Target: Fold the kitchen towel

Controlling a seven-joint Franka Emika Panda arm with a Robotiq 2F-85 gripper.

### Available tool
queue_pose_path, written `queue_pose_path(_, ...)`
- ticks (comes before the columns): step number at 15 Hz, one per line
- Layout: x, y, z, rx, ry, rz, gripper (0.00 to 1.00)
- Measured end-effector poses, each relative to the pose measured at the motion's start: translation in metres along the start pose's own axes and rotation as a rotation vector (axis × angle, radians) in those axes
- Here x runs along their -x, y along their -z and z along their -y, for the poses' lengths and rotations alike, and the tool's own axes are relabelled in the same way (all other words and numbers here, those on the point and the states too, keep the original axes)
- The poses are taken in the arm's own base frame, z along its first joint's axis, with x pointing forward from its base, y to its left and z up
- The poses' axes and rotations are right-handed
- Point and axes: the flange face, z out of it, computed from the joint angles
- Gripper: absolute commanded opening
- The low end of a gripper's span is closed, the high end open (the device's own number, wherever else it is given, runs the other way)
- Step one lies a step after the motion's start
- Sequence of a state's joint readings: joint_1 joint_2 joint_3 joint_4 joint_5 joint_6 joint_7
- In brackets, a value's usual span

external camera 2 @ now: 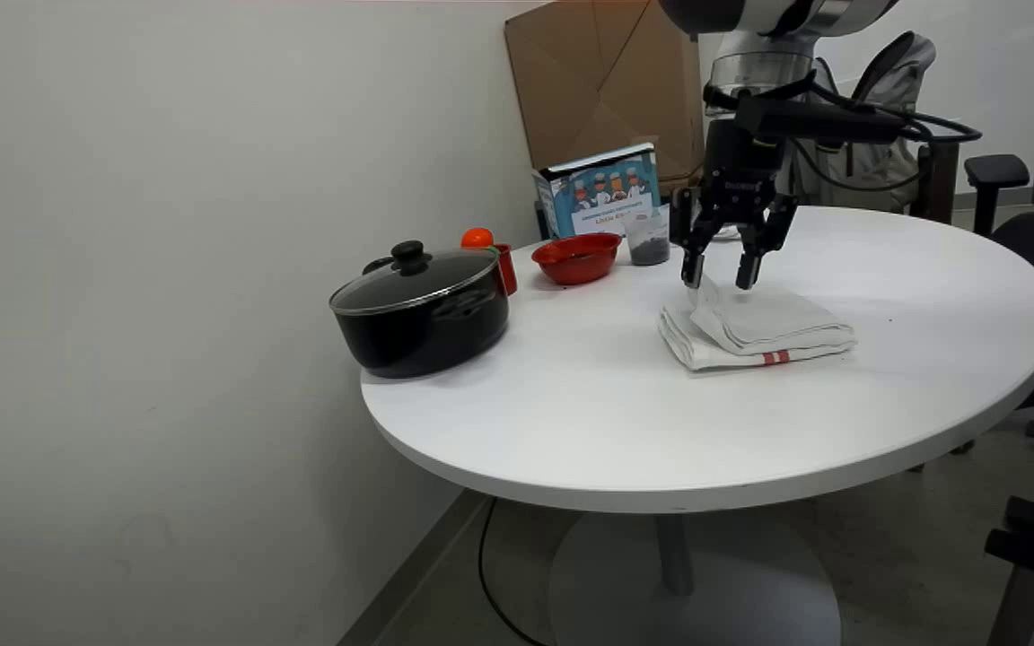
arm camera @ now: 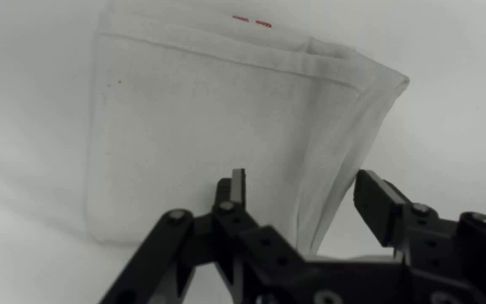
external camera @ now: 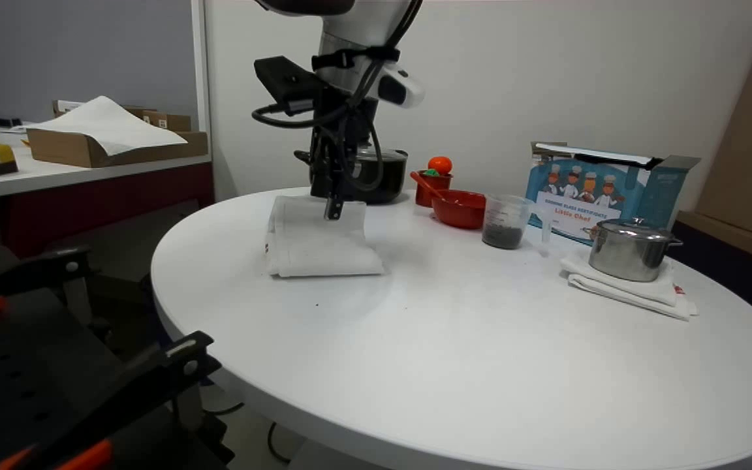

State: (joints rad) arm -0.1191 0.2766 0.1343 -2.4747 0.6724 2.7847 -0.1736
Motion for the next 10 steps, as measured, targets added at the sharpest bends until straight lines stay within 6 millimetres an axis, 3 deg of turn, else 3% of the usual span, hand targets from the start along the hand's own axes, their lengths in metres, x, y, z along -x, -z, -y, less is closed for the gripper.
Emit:
queue_pose_path(4,0.001,0.008,0.003,-0.041,-0.035,-0.020,1.00)
queue_pose_path(7,0.000,0.042,0.017,-0.119,0.040,-0.029,1.00)
queue_pose_path(10,0.014,0.085,0.027,-0.197,0.181,0.049,1.00)
